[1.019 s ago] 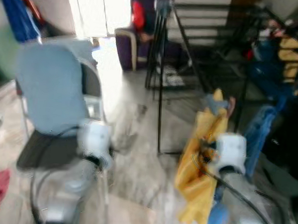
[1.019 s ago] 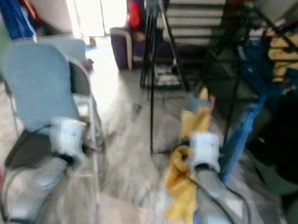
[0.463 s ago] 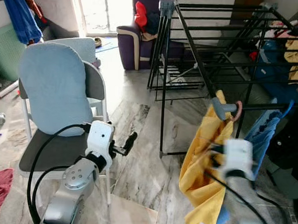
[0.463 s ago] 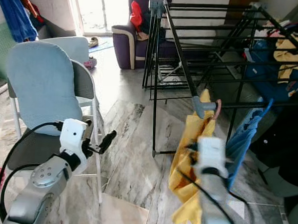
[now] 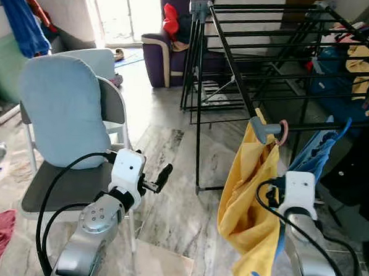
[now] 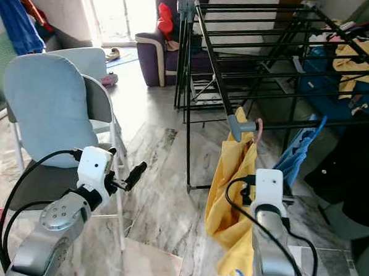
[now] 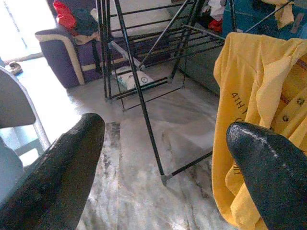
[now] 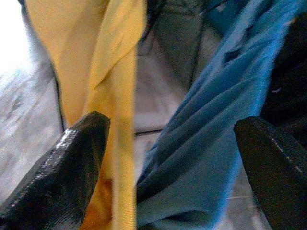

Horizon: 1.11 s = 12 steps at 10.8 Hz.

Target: Hang hanger

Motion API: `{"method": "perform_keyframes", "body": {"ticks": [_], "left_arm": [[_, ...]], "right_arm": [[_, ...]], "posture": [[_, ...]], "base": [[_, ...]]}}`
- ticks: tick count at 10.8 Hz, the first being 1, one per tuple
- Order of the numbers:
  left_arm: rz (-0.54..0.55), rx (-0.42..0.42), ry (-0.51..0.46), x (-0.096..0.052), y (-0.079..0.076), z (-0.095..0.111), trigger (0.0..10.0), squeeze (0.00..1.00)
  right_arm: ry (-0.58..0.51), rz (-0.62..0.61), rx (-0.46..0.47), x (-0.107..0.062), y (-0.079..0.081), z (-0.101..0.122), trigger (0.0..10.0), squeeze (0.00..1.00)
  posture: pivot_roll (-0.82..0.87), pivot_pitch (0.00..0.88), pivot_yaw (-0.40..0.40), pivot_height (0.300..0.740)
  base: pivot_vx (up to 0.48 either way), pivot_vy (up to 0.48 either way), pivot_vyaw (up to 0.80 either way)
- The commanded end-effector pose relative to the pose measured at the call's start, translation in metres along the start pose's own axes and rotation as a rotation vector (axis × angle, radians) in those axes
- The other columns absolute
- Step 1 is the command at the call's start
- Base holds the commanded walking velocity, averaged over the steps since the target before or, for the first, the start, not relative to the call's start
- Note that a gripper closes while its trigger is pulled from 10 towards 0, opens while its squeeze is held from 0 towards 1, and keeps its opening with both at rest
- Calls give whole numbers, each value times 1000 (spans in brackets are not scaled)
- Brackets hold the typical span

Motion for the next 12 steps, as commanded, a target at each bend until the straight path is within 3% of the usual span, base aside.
{"method": "perform_keyframes", "body": {"ticks": [1,3,4,5,7,10,12], "left_arm": [[-7,43,-12,2,-1,8,10000,0],[19,55,-24,1,6,14,10000,0],[21,59,-23,1,7,14,10000,0],[-5,64,-5,-2,4,12,10000,0],[-121,119,47,-13,-8,2,10000,0],[-128,144,48,-10,-12,2,10000,0],[-146,156,49,-12,-15,1,10000,0]], "right_arm": [[9,18,5,8,-2,-1,10000,0],[12,131,27,31,3,6,10000,0],[18,151,31,36,4,7,9059,0],[3,175,40,42,6,14,0,0],[5,210,46,46,12,16,0,0],[45,212,43,44,21,3,0,0],[45,192,47,44,16,0,0,0]], "posture": [[-77,0,18,740],[-64,0,15,740],[-57,0,12,740],[-45,0,9,740],[-40,0,10,740],[-45,0,13,740],[-49,0,13,740]], "base": [[0,0,0],[0,0,0],[0,0,0],[0,0,0],[0,0,0],[0,0,0],[0,0,0]]}}
Point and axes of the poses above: a point about 5 cm out from each wrist's last joint towards the gripper, its own x axis pointing out of the wrist towards the gripper, its own z axis along the axis of the wrist's last joint, y = z × x, the point moved 4 cm from there along x, pointing out of the wrist towards the gripper, and after that the axes turned 15 degrees about -x, right-handed, at the moved point
